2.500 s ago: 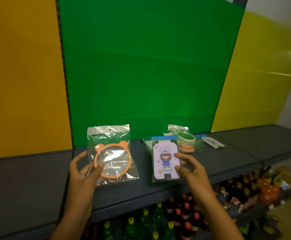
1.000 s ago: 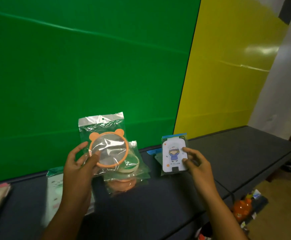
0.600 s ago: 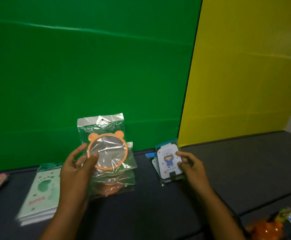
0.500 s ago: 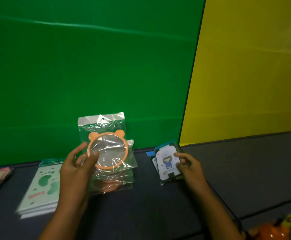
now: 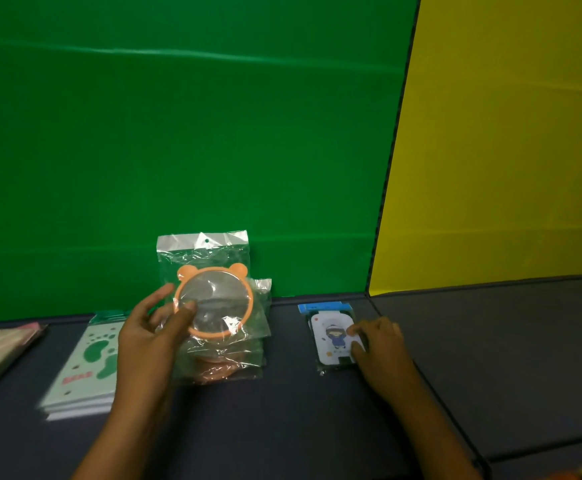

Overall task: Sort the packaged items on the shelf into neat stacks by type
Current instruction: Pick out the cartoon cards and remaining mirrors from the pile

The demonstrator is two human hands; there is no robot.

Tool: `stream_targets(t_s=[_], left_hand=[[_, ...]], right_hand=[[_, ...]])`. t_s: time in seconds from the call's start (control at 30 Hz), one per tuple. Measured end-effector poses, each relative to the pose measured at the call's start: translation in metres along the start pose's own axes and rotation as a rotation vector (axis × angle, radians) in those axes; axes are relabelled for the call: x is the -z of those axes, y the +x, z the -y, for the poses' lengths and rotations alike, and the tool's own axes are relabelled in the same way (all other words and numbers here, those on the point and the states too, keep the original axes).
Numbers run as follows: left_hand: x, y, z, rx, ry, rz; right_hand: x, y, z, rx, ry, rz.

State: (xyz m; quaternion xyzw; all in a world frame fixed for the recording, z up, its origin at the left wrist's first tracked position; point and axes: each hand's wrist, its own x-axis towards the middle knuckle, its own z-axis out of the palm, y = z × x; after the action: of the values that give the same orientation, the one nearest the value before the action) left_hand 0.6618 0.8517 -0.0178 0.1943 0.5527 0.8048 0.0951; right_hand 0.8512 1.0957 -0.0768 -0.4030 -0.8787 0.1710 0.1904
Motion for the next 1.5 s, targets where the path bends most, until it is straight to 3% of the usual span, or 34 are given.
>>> stream_targets(t_s=[0.37,0.57,0.97,1.5], left_hand=[[0.008,0.043,0.005,-0.017,0.214,0.011],[0.008,0.069,0.021,0.026,0.48,0.068],[0.023,0.075,0.037,-0.09,0.996,0.138],[0.028,0.086,0.032,-0.091,0.914,0.215]], right_hand=[[0.006,0.012,0.058,0.234,-0.013,-0.131],[0.004,0.016,0.066,0.222,0.027,-0.121],[-0.005,0.018,0.079,0.207,0.036,-0.105],[0.003,0.017,0.097,0.212,-0.012,-0.093]])
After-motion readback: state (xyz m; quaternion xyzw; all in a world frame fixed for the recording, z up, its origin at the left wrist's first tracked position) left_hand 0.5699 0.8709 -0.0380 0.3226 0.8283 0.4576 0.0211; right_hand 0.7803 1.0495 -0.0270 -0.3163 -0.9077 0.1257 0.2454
